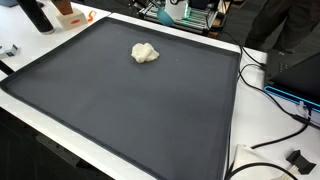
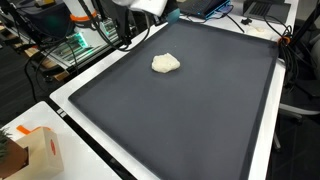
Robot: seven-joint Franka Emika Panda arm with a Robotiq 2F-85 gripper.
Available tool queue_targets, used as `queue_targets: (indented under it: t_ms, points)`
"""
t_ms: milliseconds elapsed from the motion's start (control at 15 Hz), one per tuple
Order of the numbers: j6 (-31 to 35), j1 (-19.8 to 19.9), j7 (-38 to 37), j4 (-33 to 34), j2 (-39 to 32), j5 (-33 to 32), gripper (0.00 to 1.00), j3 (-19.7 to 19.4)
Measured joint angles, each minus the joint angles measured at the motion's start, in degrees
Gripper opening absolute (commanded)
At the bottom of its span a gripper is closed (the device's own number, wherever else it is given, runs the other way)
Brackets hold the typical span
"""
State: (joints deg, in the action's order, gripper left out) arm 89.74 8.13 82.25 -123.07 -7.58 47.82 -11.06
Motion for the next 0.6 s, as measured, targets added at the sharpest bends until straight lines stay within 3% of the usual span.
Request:
queue_targets:
  t_ms: [267,600]
  points:
    - [-8.56,4.12,-0.14,3.17,-6.6,4.4,0.25,-0.08]
    - [-10.07,7.15,-1.65,5.73,-12.93,9.12,0.25,-0.25]
